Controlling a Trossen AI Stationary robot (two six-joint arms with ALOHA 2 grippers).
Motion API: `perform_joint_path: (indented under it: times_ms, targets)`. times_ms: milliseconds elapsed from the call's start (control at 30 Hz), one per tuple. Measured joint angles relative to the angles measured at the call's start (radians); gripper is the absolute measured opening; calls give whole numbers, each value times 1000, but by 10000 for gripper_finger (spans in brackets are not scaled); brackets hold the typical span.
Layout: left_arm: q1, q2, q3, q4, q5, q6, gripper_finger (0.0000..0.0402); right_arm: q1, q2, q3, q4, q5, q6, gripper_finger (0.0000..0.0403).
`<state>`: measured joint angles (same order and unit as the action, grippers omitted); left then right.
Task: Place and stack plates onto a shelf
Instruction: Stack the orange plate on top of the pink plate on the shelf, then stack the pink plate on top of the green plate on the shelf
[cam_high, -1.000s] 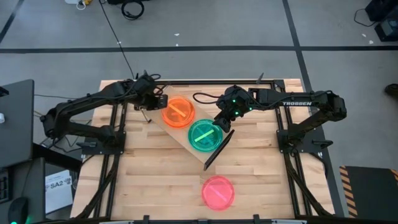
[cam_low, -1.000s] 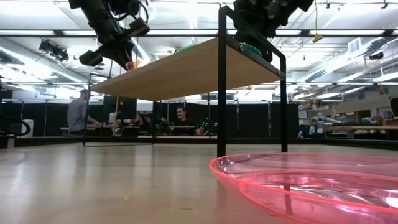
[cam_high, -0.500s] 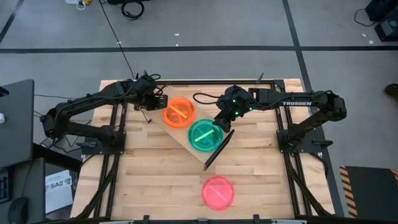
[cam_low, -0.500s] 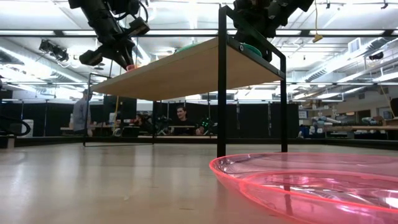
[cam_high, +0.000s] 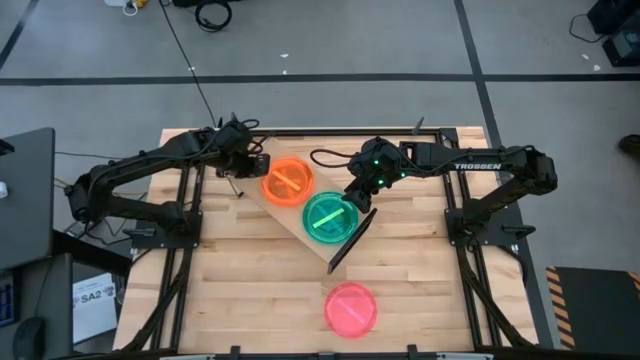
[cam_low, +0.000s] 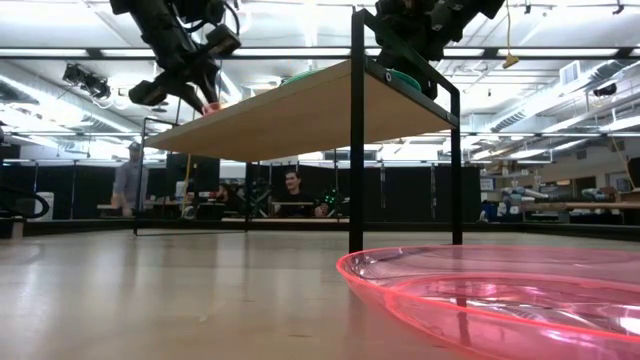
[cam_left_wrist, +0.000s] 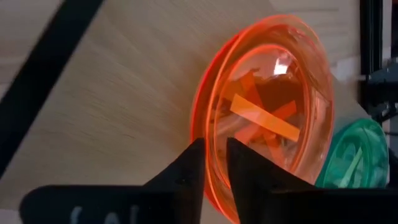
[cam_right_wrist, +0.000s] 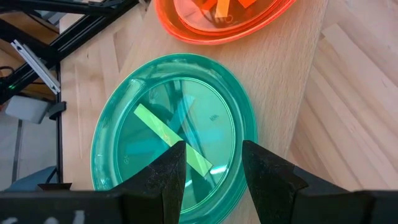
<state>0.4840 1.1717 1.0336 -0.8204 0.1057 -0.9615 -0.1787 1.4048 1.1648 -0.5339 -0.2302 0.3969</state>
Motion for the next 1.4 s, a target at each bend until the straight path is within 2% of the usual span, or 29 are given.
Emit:
perform_joint_path:
  times_ms: [367,733,933,1167,1400]
  targets:
    - [1,0,0,0,35,42,136,0,0,0,0,0,0,163]
    - [51,-21,1,10,84,43,137,0,0,0,0,0,0,163]
    - [45,-65,0,7,91,124,137,0,0,0,0,0,0,163]
    - [-48,-158,0,9,80,148,137,0,-32,0,-5,-4,-8,163]
    - [-255,-213,0,9,-88,150,137,9,-146,0,-83,-3,-3,163]
